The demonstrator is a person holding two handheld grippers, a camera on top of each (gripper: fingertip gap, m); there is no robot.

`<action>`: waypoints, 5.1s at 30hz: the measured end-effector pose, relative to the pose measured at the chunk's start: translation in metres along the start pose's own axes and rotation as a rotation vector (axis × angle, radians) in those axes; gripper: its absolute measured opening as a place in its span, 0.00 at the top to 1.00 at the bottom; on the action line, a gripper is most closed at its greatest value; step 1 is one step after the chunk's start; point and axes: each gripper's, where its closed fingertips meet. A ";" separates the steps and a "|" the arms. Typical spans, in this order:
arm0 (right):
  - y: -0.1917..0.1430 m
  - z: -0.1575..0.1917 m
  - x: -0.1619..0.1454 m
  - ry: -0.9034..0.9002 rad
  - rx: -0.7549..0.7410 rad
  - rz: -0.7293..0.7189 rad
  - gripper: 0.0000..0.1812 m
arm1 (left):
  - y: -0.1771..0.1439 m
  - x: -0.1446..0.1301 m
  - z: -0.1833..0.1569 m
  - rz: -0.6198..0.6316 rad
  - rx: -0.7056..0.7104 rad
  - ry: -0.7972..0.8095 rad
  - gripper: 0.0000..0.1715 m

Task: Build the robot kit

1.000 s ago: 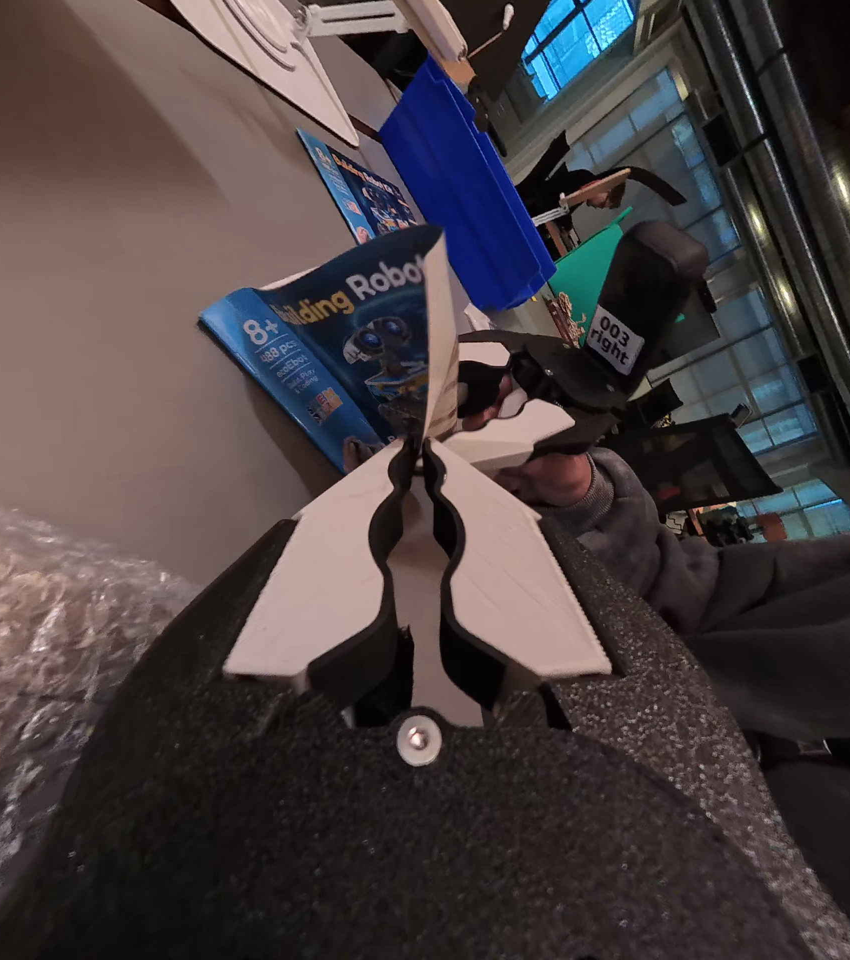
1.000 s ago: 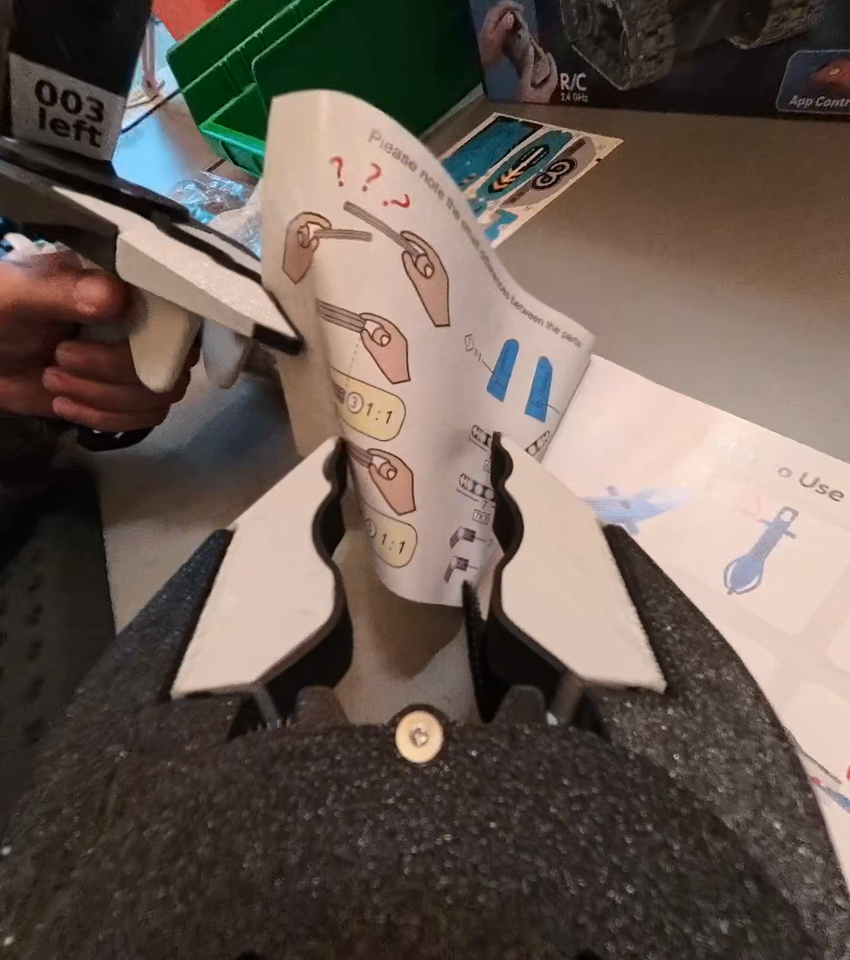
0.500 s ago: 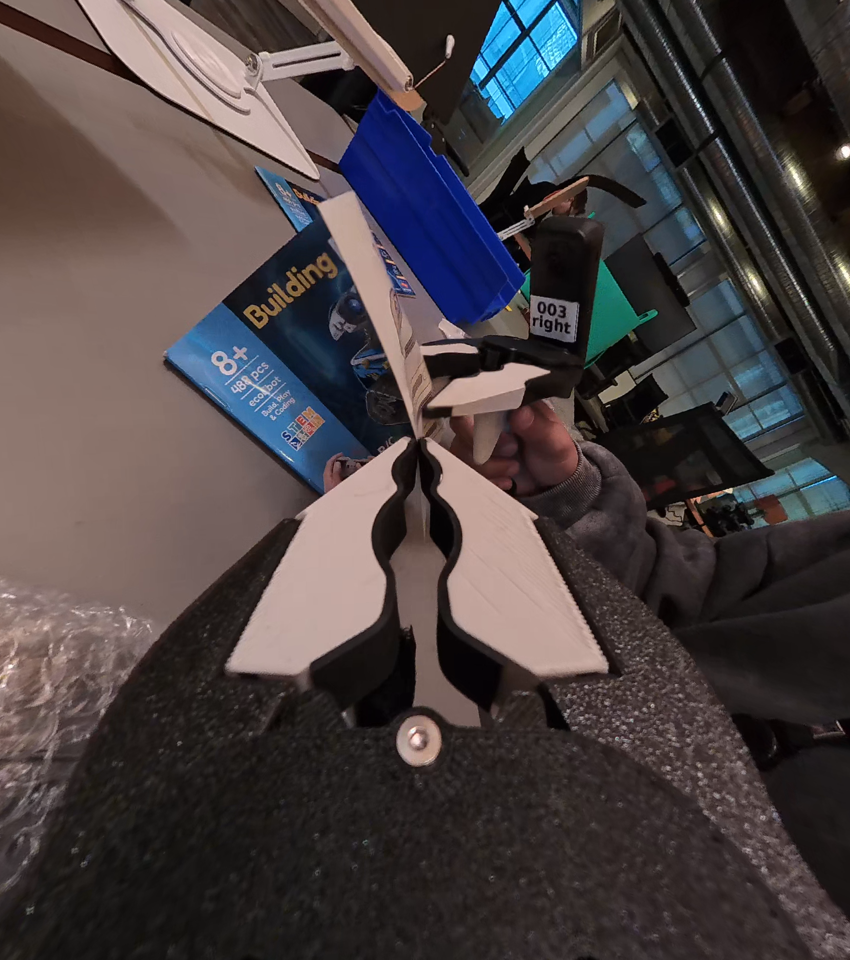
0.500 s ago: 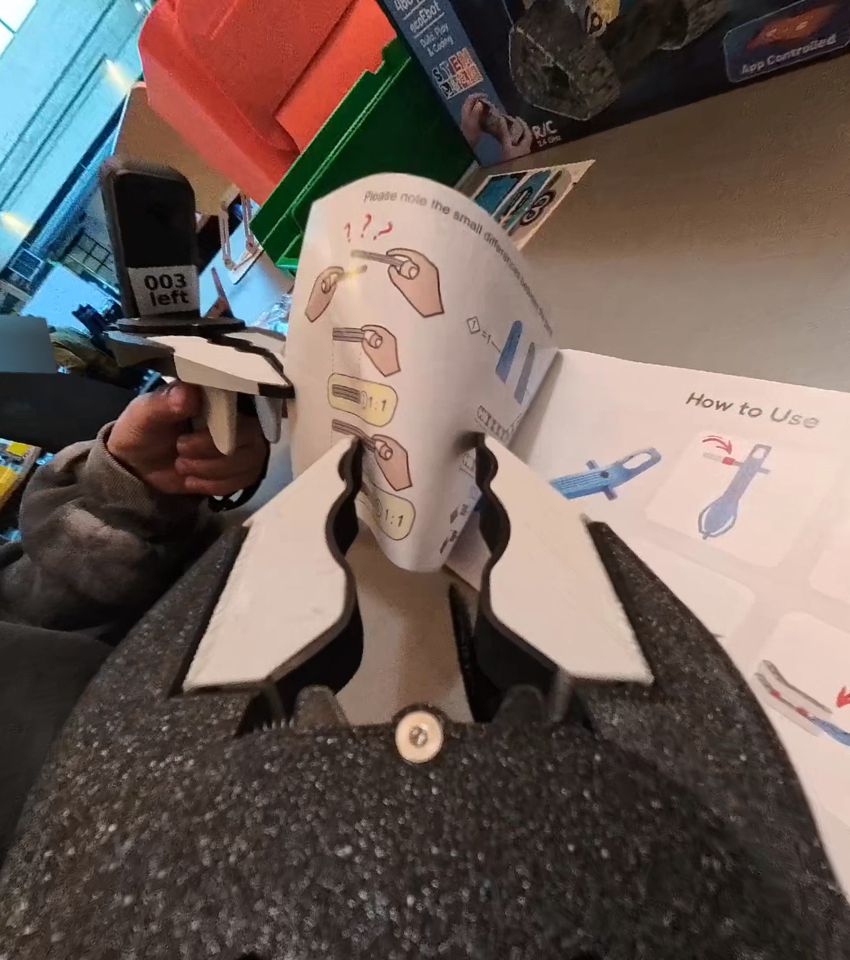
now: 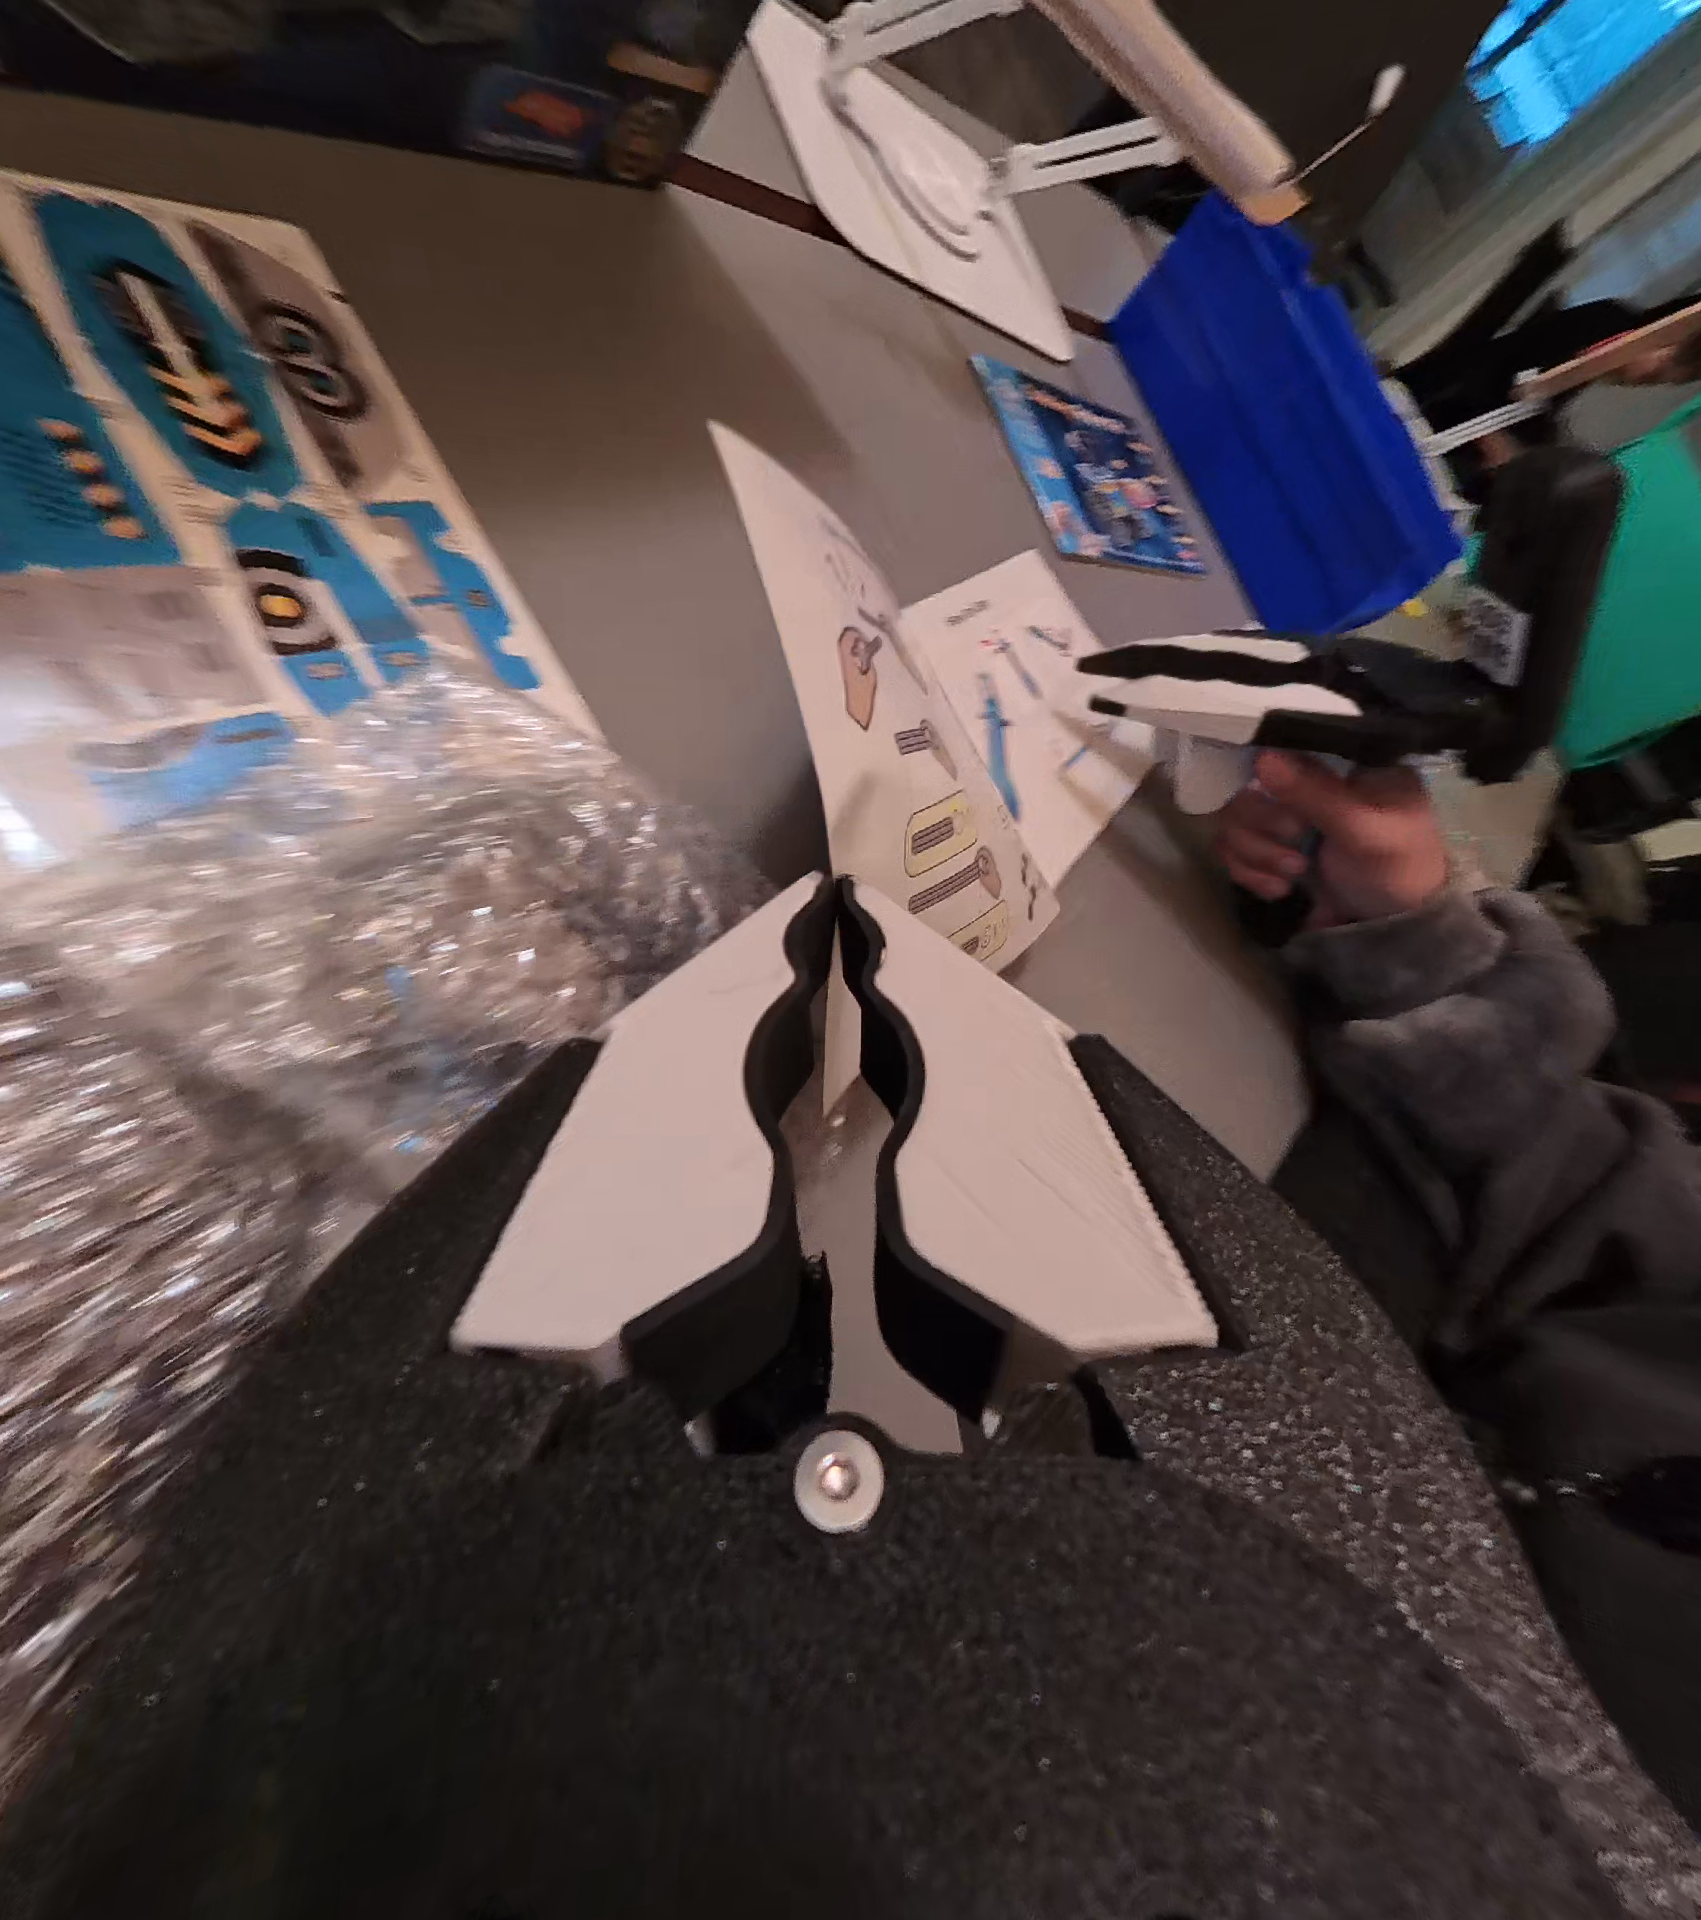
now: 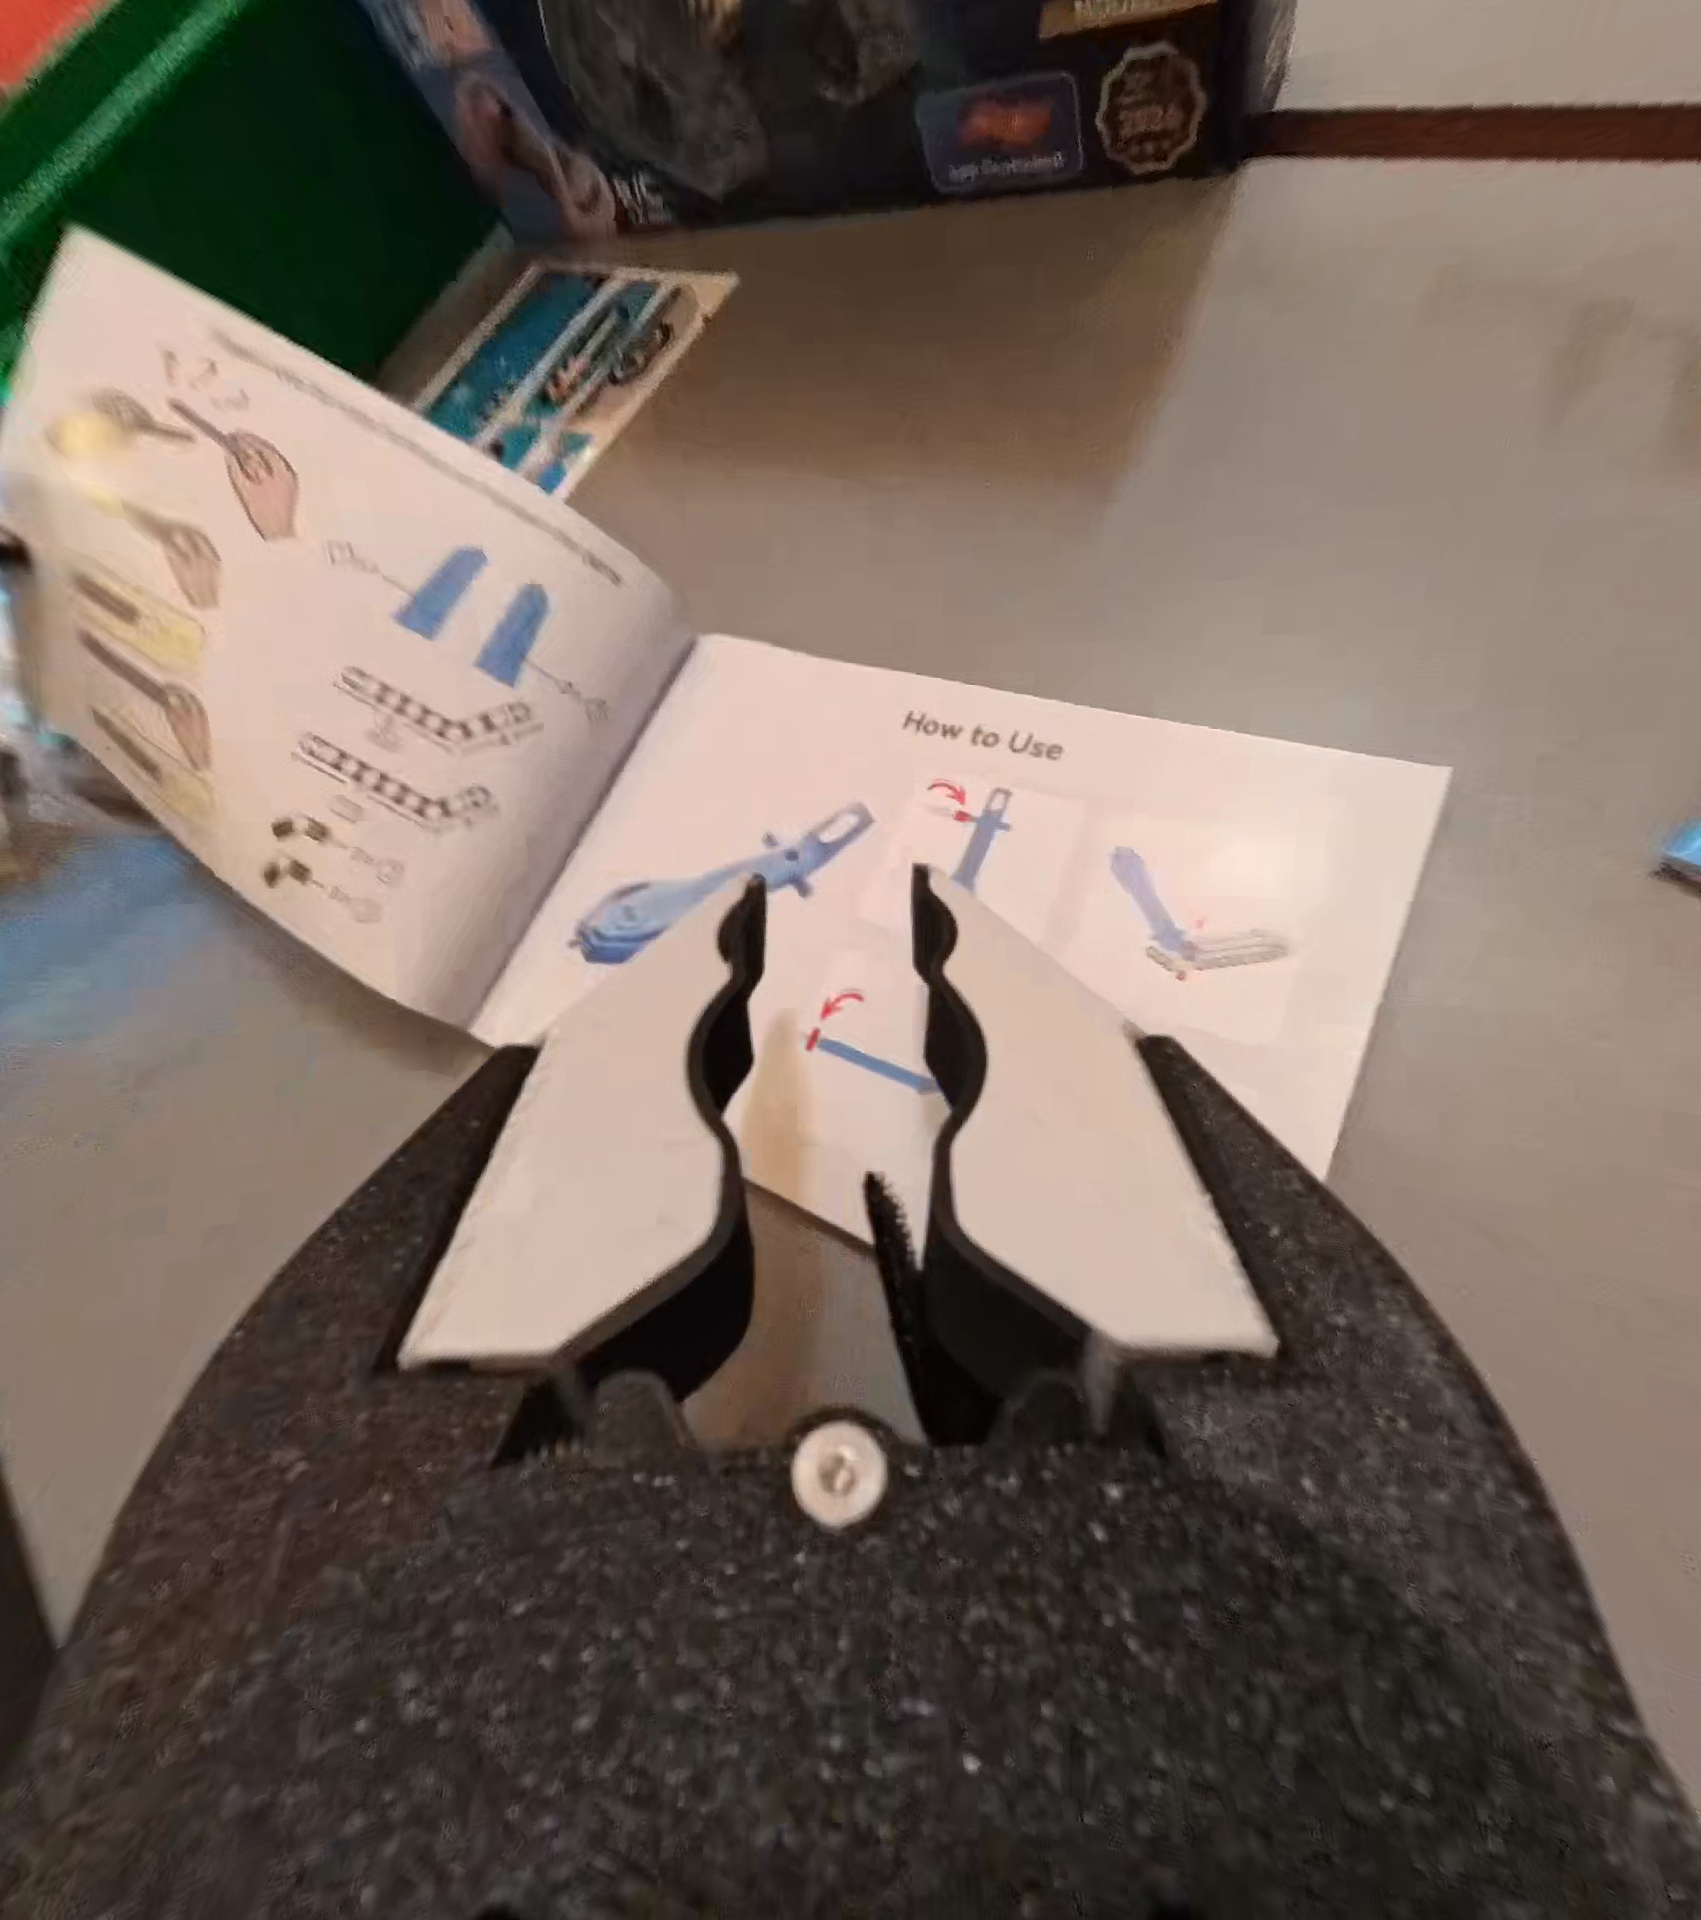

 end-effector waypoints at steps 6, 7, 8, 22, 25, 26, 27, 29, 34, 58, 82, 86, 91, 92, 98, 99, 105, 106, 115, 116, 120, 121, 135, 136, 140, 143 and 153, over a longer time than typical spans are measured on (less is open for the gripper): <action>0.014 0.079 -0.025 -0.412 0.138 0.055 0.91 | -0.011 -0.004 0.007 0.118 0.209 0.144 1.00; 0.018 0.084 -0.032 -0.494 0.116 0.066 0.93 | -0.011 -0.003 0.005 0.123 0.222 0.157 1.00; 0.021 0.088 -0.037 -0.561 0.099 0.073 0.95 | -0.012 -0.002 0.005 0.122 0.238 0.167 1.00; 0.032 0.104 -0.046 -0.750 0.019 0.078 1.00 | -0.033 0.051 -0.012 -0.083 0.597 0.357 0.93; 0.032 0.105 -0.045 -0.771 0.002 0.067 1.00 | 0.040 0.033 -0.057 0.004 0.310 0.350 0.99; 0.032 0.105 -0.045 -0.780 -0.003 0.062 1.00 | 0.070 0.017 -0.063 0.088 0.240 0.334 1.00; 0.032 0.105 -0.045 -0.784 -0.007 0.058 1.00 | 0.095 0.004 -0.060 0.144 0.219 0.325 1.00; 0.031 0.104 -0.045 -0.790 -0.015 0.049 1.00 | 0.132 -0.011 -0.043 0.216 0.240 0.297 1.00; 0.029 0.104 -0.047 -0.729 -0.011 0.060 1.00 | 0.158 -0.012 -0.002 0.273 0.373 0.294 1.00; -0.024 -0.068 -0.025 0.031 -0.298 0.119 0.69 | 0.148 -0.011 -0.021 0.187 0.466 0.456 1.00; -0.040 0.072 0.012 -0.308 0.197 -0.187 0.71 | 0.168 -0.047 -0.021 0.329 0.388 0.425 1.00; -0.028 0.066 0.006 -0.424 0.064 -0.172 0.81 | 0.168 -0.047 -0.022 0.303 0.352 0.369 1.00; -0.024 0.057 0.003 -0.514 -0.041 -0.164 0.79 | 0.168 -0.047 -0.026 0.286 0.284 0.299 1.00; -0.024 0.060 0.002 -0.524 -0.034 -0.167 0.79 | 0.169 -0.043 -0.033 0.253 0.237 0.260 1.00; -0.029 0.069 0.003 -0.572 -0.038 -0.196 0.77 | 0.161 -0.005 -0.062 0.012 0.014 0.059 0.84; -0.030 0.069 0.003 -0.573 -0.041 -0.200 0.77 | 0.162 -0.004 -0.063 -0.002 -0.025 0.017 0.83; -0.030 0.066 0.002 -0.559 -0.041 -0.193 0.77 | 0.156 0.010 -0.075 -0.107 -0.203 -0.141 0.78; -0.030 0.069 0.001 -0.562 -0.024 -0.195 0.77 | 0.157 0.010 -0.079 -0.105 -0.224 -0.142 0.78; -0.042 0.085 0.004 -0.576 0.067 -0.258 0.76 | 0.151 0.014 -0.076 -0.099 -0.269 -0.163 0.97; -0.046 0.080 0.009 -0.537 0.075 -0.274 0.71 | 0.147 0.015 -0.075 -0.089 -0.273 -0.158 0.97; -0.045 0.042 0.018 -0.314 0.070 -0.232 0.52 | 0.127 0.013 -0.067 -0.036 -0.256 -0.118 0.97; -0.044 0.035 0.017 -0.270 0.071 -0.217 0.53 | 0.119 0.015 -0.060 -0.036 -0.232 -0.112 0.97; 0.060 -0.019 0.014 -0.218 -0.058 0.205 0.51 | 0.013 -0.042 -0.061 -0.017 -0.253 -0.244 0.98; 0.060 -0.022 0.022 -0.223 -0.079 0.150 0.59 | 0.010 -0.047 -0.058 -0.024 -0.237 -0.253 0.98; 0.054 -0.016 0.013 -0.190 -0.028 0.191 0.57 | 0.006 -0.056 -0.054 -0.051 -0.237 -0.281 0.98; 0.049 -0.006 0.015 -0.092 0.050 0.178 0.52 | 0.007 -0.055 -0.052 -0.044 -0.235 -0.274 0.98; -0.027 0.079 0.062 0.322 0.831 0.034 0.82 | 0.004 -0.055 -0.049 -0.029 -0.226 -0.254 0.97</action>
Point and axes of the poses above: each gripper's, where its closed fingertips meet, y out along the fingers, x out of its top, z = x × y across the jaws, and after that the axes turned 9 degrees about -x, right-handed
